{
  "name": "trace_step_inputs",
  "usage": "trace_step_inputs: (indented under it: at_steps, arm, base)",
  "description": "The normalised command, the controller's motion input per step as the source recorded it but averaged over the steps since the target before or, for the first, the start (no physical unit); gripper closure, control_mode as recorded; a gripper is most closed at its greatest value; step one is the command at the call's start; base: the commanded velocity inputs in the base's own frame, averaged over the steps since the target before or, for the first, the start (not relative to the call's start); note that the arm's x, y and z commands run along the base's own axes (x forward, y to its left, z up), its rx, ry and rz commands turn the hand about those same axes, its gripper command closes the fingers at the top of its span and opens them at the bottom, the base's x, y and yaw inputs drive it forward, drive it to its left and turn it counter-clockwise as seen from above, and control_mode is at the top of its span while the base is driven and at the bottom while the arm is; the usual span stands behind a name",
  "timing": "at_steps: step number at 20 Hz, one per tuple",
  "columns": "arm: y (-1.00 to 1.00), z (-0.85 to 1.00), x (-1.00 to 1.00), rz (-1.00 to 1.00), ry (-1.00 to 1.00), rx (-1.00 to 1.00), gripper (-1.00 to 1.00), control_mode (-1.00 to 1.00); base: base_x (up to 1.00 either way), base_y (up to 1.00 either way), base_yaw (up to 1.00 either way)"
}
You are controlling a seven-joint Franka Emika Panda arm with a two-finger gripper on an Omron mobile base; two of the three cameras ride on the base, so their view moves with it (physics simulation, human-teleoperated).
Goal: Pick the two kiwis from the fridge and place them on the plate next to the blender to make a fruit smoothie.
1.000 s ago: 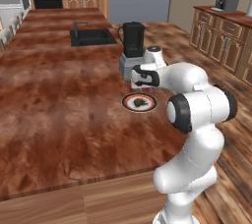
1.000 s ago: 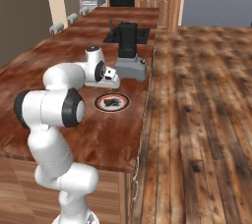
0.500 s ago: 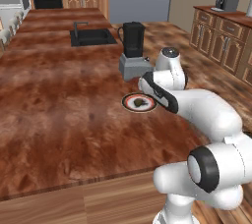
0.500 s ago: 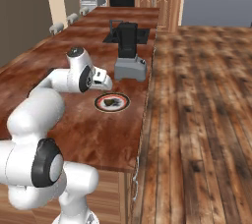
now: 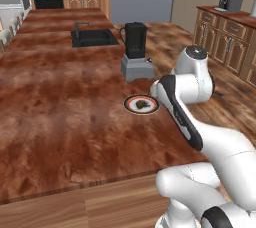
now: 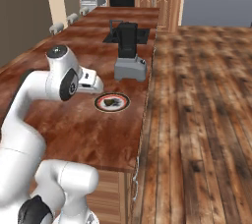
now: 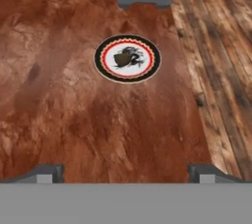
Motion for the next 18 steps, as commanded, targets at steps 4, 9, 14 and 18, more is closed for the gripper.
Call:
trace_step_inputs:
  at_steps: [4, 9, 14, 18]
  arm:
    - [0.0, 0.08, -1.0, 0.09, 0.0, -0.01, -1.0, -1.0]
    - [0.02, -0.01, -0.8, 0.11, 0.0, -0.01, -1.0, 1.0]
    - [0.0, 0.0, 0.0, 0.0, 0.0, 0.0, -1.0, 1.0]
    - [0.0, 0.0, 0.0, 0.0, 0.0, 0.0, -1.0, 1.0]
  base:
    - [0.0, 0.0, 0.0]
    - [-0.2, 0.0, 0.04]
    - [-1.0, 0.47, 0.51]
    - [-0.89, 0.98, 0.61]
